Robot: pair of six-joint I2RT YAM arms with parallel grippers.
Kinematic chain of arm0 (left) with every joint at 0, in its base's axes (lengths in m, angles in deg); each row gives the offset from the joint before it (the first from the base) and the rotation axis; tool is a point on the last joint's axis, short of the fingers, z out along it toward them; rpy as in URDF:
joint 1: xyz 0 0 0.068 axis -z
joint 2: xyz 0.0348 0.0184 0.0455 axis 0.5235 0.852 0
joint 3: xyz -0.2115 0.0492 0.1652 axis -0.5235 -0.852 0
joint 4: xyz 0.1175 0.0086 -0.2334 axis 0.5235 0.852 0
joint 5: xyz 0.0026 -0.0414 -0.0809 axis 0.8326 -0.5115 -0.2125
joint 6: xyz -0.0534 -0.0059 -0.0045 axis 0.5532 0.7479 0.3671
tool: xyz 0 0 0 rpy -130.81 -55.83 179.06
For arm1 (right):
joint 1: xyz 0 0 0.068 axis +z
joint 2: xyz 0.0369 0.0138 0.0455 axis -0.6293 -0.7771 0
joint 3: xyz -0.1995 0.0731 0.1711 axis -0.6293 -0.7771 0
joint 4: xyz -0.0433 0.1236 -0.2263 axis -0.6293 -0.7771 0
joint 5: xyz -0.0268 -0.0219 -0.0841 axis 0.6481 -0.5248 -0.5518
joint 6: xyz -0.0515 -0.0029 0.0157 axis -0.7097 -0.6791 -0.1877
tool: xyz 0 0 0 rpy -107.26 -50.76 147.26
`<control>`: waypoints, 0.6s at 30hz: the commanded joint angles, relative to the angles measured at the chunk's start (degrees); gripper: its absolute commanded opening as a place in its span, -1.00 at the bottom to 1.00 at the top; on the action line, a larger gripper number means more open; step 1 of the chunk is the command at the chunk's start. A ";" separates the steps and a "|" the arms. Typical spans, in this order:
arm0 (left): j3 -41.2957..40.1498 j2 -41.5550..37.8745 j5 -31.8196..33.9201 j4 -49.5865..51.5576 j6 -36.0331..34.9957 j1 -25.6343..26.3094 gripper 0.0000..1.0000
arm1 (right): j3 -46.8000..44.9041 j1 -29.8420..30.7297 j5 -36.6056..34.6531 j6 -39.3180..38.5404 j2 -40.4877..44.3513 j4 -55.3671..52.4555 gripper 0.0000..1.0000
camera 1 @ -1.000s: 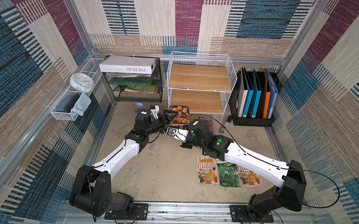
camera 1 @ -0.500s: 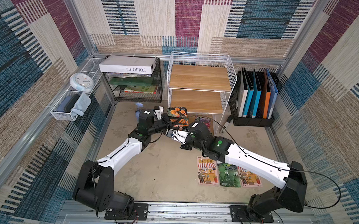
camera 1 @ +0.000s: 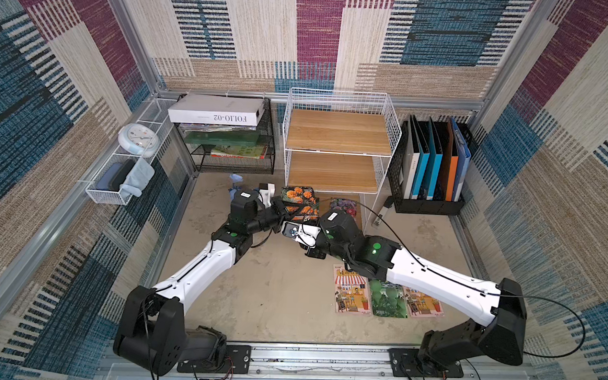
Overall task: Take the seed bag off the shelf
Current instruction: Pick up the seed packet from the shelf.
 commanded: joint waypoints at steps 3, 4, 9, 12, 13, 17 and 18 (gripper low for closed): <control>-1.64 -3.26 -2.05 4.36 -5.54 0.00 -1.00 | -2.82 0.50 -3.23 4.54 5.00 -1.60 0.43; -2.08 -4.00 -2.14 5.41 -6.60 0.00 -1.00 | -3.58 0.57 -3.41 5.61 6.20 -1.85 0.49; -6.15 -7.45 -3.74 7.92 -11.40 0.00 -1.00 | -6.46 0.68 -3.16 10.83 12.39 -6.05 0.72; -10.09 -9.21 -5.36 7.02 -13.25 0.12 -1.00 | -7.52 0.70 -2.35 14.10 15.34 -8.95 0.83; -11.41 -9.76 -5.55 6.87 -13.98 0.23 -1.00 | -7.87 0.74 -2.04 15.02 16.13 -9.44 0.87; -16.90 -11.98 -5.24 5.56 -16.24 1.80 -1.00 | -9.51 0.70 -1.17 19.88 19.28 -9.70 1.00; -18.21 -12.33 -4.81 5.07 -16.66 2.66 -1.00 | -9.61 0.69 -1.58 21.36 19.65 -9.70 0.99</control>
